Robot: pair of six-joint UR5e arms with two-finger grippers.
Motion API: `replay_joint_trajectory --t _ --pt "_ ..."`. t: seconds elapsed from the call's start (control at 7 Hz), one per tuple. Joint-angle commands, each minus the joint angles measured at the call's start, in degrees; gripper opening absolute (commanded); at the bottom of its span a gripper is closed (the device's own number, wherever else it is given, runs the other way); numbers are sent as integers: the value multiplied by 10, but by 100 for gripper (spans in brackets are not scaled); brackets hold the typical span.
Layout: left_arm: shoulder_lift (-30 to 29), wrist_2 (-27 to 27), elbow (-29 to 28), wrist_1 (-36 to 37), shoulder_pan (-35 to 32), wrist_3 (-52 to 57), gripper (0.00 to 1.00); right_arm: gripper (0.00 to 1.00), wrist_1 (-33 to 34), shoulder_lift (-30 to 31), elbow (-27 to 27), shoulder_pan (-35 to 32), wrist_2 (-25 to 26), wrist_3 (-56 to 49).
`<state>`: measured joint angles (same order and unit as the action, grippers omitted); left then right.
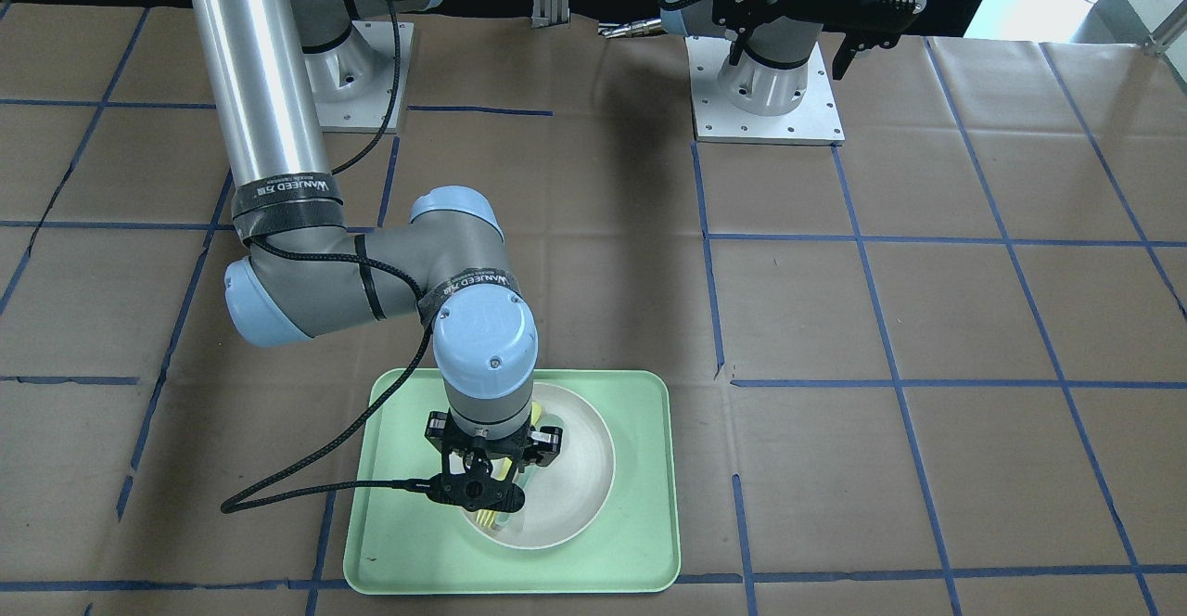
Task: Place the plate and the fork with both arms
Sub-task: 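Move the right gripper over the plate above the yellow fork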
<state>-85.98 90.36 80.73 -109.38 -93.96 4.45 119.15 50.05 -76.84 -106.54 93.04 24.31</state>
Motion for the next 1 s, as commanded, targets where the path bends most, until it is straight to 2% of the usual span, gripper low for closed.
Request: replay_joint_trajectory --t 0.0,0.86 --pt "0 -1 0 0 0 -1 100 53 6 -13 1 0 0 5" --pt "-2 -1 -2 2 1 -1 100 53 15 -25 1 -1 -2 5"
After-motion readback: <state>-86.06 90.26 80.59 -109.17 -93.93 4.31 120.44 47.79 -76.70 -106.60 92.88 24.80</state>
